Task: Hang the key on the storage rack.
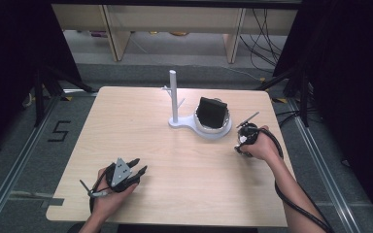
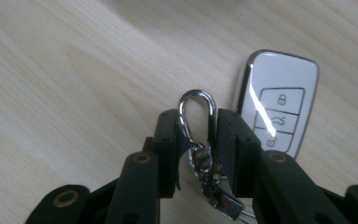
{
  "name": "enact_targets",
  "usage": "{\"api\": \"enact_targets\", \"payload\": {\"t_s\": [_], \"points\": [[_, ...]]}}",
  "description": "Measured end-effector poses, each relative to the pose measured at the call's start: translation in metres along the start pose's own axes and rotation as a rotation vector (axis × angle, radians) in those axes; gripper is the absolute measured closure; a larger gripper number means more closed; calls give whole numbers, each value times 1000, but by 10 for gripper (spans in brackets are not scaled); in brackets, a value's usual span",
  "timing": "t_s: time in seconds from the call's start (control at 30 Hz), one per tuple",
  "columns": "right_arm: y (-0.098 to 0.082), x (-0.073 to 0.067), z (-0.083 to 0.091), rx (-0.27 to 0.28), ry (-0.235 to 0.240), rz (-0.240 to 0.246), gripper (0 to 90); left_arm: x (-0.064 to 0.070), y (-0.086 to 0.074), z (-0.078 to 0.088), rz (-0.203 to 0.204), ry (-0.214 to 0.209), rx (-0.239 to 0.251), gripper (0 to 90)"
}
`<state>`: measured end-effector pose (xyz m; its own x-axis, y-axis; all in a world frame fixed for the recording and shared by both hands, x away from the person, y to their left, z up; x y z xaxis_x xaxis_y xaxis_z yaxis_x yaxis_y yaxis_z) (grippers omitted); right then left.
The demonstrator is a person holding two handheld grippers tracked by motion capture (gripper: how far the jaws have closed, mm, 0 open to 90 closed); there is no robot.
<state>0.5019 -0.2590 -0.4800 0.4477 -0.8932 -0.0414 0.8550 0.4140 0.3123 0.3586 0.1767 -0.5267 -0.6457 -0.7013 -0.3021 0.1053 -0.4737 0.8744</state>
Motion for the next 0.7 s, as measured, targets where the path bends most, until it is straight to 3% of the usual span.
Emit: {"api": "enact_targets", "payload": {"t_s": [0.07, 0.17, 0.33, 0.47, 0.7], "points": [[0, 1, -3, 8, 6, 20, 694, 0, 0, 0, 1, 0, 1, 586], [-1, 0, -5, -26, 12, 15, 695, 0, 0, -1, 1, -5, 6, 586], [-1, -2, -6, -13, 12, 56, 771, 0, 0, 0, -1, -1, -1, 586], [-1, -5, -6, -29, 33, 48, 869, 0, 0, -1, 1, -4, 7, 586], [-1, -8, -6, -41, 48, 32, 871, 0, 0, -1, 1, -4, 8, 586]]}}
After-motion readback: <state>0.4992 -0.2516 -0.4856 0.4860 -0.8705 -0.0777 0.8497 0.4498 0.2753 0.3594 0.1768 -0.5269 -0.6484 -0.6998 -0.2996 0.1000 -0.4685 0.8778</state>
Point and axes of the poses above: each handheld gripper's, and its own axes: z roughly backward along the jaws, y roughly out of its top, x roughly to its right, the point moved 1 cm from there along -z, roughly forward along the jaws, and after that the axes turned 7 degrees about -z, right-handed, at the moved point
